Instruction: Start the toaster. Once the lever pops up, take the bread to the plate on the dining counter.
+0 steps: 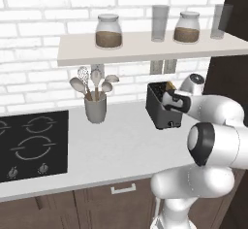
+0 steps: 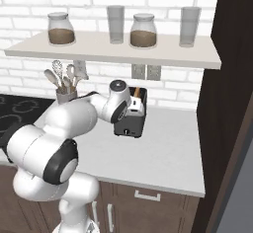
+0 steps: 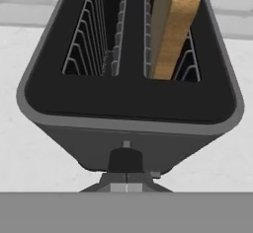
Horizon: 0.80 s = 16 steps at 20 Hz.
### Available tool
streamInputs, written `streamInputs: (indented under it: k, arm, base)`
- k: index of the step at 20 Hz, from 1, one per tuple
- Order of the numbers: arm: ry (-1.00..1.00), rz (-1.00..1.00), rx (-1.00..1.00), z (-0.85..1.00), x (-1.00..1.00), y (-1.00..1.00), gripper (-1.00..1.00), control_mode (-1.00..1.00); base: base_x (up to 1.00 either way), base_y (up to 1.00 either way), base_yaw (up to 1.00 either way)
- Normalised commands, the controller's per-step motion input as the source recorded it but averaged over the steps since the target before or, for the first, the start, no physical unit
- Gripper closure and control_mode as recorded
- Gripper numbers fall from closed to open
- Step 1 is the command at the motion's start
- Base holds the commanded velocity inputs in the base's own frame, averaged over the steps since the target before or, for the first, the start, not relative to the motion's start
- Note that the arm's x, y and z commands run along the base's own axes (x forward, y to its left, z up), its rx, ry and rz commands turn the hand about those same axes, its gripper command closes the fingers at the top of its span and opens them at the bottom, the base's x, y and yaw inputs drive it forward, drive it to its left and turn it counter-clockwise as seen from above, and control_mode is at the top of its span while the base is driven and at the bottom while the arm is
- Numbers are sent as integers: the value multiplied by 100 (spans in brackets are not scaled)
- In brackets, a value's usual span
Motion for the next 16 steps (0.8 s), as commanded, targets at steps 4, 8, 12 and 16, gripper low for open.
streamInputs:
  k: [4, 8, 12, 16]
  arm:
    - [0, 0, 0, 0, 20, 0, 100, -100]
    - [0, 0, 0, -7, 4, 0, 100, -100]
    - [0, 0, 0, -19, 0, 0, 100, -100]
    - [0, 0, 0, -31, 0, 0, 100, -100]
  base:
    - [0, 0, 0]
    - [0, 0, 0]
    - [0, 0, 0]
    - [0, 0, 0]
